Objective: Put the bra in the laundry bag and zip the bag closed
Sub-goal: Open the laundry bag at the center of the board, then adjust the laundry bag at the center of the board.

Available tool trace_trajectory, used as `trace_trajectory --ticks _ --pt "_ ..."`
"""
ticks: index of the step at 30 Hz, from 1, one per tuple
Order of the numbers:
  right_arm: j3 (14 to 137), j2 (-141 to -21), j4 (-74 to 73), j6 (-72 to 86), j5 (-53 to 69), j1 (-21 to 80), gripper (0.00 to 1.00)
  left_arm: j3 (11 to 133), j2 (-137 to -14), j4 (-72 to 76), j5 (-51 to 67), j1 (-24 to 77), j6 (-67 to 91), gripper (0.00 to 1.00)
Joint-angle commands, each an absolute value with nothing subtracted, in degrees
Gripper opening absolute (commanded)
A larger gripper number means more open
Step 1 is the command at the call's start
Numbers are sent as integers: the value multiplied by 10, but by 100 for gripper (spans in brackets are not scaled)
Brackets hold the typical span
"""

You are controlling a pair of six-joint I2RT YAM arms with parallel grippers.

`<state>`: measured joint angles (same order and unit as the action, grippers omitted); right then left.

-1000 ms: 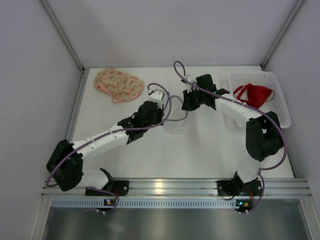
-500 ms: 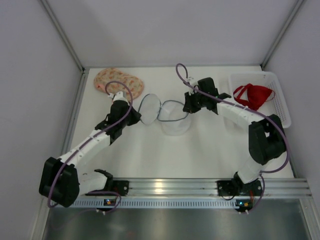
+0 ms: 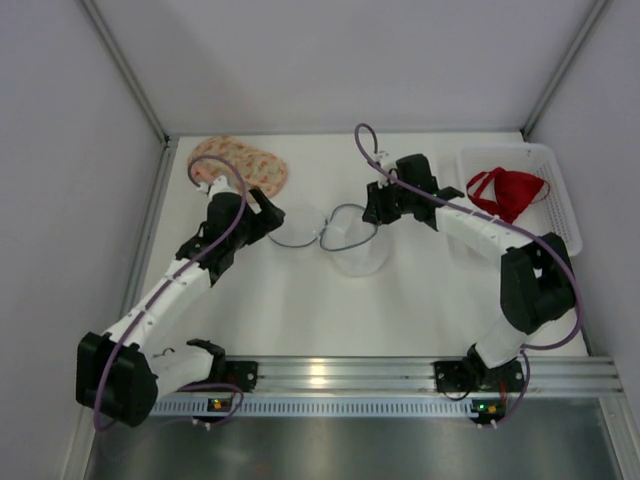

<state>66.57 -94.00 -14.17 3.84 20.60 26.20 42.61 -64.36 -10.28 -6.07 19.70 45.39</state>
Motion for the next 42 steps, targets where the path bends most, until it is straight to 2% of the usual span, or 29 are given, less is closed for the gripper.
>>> trace_trajectory --ticks 1,4,7,14,20,27,36,41,42 --pt "706 -911 -135 39 204 275 26 499 -604 -135 -70 195 394 96" --pt "713 -917 -143 39 200 279 31 518 -583 -139 -37 202 399 98" --pt "713 -920 -145 40 187 280 36 511 -593 -132 -67 241 415 98" --pt "735 -903 -183 40 144 281 48 547 -757 -111 -104 339 323 95" --pt "757 -857 -222 57 88 281 60 549 -810 -103 -113 352 363 93" --pt "767 -838 -267 76 61 281 64 570 -871 -48 -77 369 341 86" --pt "739 -860 -266 83 58 292 65 568 -917 -67 -115 372 408 86" --pt "743 -880 -253 88 62 307 65 569 -943 -59 -114 372 429 69" --pt "744 -883 -251 90 64 308 65 569 -947 -51 -110 372 432 68"
